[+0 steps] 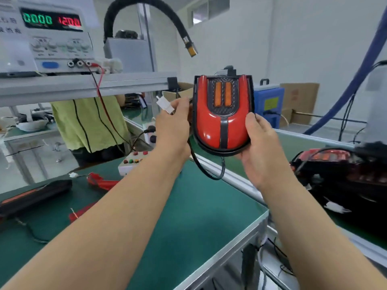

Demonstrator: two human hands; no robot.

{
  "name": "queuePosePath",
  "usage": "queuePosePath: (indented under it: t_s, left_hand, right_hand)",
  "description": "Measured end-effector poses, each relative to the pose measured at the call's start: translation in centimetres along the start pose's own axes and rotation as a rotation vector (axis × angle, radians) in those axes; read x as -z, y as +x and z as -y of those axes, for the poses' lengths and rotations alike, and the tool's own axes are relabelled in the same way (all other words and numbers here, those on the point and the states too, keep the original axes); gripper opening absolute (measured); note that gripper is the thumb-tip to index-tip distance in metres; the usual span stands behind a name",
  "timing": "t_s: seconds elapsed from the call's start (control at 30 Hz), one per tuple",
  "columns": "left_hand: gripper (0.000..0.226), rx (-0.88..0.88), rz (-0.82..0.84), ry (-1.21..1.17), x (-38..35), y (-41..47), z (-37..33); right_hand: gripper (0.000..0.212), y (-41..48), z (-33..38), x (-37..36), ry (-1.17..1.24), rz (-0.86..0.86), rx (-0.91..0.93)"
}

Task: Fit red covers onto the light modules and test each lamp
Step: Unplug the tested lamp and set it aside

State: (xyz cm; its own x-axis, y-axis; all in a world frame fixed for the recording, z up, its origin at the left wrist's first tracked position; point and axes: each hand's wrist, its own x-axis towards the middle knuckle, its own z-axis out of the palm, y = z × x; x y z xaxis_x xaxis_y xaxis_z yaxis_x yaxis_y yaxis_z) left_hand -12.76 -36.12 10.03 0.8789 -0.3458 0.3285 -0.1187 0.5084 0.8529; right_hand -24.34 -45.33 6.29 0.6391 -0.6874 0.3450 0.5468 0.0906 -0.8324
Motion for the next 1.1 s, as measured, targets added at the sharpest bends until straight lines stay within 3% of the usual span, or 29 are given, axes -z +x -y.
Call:
queuePosePath:
  t_s: [0.3,0.5,0.63,0.83,0.97,1.03,1.1]
  left_hand:
    - [0.032,0.134,0.209,-0.166,-7.8,1.6,4.9]
    - [0.025,0.328,0.323,-0.242,-11.1,4.6,8.8]
    - [0.040,0.391,0.329,-0.250,-11.9,5.8,11.9]
    - [0.040,0.515,0.270,-0.176,-11.4,6.7,17.4]
    - [0.027,0.553,0.179,-0.052,-10.3,6.6,20.7]
    - [0.018,0.559,0.181,0.032,-10.0,6.5,21.9]
    - [0.008,0.563,0.210,0.115,-9.8,6.3,22.8]
  right_hand:
    - [0.018,2.4,1.6,5.7,-0.109,-0.182,0.142]
    - [0.041,4.9,-0.4,8.0,-0.225,-0.247,0.183]
    - [0.036,6.4,-2.3,9.4,-0.262,-0.298,0.150]
    - [0.038,7.3,-5.2,11.0,-0.357,-0.367,0.038]
    - [0.032,7.4,-6.4,11.2,-0.591,-0.450,-0.050]
    - [0.050,7.5,-6.8,11.1,-0.704,-0.425,-0.118]
    - [0.054,7.4,-7.2,11.0,-0.772,-0.425,-0.163]
